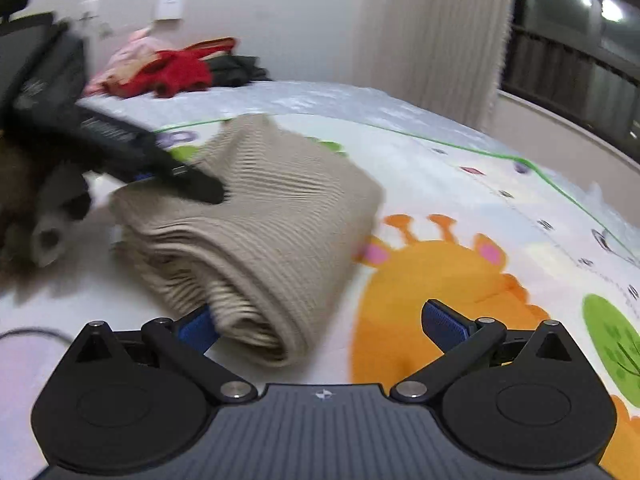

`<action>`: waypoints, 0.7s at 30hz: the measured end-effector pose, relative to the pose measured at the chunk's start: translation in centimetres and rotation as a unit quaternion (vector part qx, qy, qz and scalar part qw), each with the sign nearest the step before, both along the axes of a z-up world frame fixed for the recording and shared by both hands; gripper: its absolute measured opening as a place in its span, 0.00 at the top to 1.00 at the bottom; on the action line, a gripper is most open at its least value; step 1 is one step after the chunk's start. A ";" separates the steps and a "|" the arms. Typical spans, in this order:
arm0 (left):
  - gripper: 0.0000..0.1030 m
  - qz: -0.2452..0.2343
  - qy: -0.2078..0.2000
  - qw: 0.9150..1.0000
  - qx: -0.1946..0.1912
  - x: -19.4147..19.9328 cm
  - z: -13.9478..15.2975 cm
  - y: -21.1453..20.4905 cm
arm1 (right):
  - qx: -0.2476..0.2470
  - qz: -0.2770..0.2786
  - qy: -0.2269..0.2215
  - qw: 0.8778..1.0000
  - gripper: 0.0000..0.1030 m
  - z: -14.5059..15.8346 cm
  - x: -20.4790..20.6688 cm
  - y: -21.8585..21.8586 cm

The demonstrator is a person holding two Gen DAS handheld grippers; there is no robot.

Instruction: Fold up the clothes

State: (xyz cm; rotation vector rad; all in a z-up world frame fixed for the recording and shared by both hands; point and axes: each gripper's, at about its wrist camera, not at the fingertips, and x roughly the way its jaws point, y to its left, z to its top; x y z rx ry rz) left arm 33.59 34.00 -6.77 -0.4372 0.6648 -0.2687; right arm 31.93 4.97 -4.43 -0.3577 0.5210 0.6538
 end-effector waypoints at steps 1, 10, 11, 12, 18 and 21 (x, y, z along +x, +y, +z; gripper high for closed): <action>0.10 0.002 0.000 1.000 0.000 0.1 0.0 0.0 | -0.003 -0.002 -0.005 1.000 0.00 -0.1 0.2 0.0; 0.06 0.037 -0.010 0.999 -0.008 -0.9 -0.5 -0.3 | -0.017 -0.025 0.012 0.999 0.00 -1.6 0.7 -0.5; 0.06 0.049 -0.014 0.999 -0.013 -1.9 -0.3 -0.4 | -0.019 -0.029 0.012 0.999 0.00 -1.6 0.4 -0.7; 0.06 0.061 -0.017 0.998 -0.017 -2.8 -0.2 -0.6 | -0.021 -0.033 0.014 0.999 0.00 -1.6 -0.3 -1.0; 0.00 0.119 -0.036 0.992 -0.005 -10.2 0.6 -4.3 | 0.001 -0.064 0.069 0.996 0.00 -2.3 -3.8 -4.8; 0.00 0.141 -0.006 0.990 0.024 -13.2 0.0 -8.1 | 0.038 -0.078 0.103 0.991 0.00 -2.4 -4.8 -7.8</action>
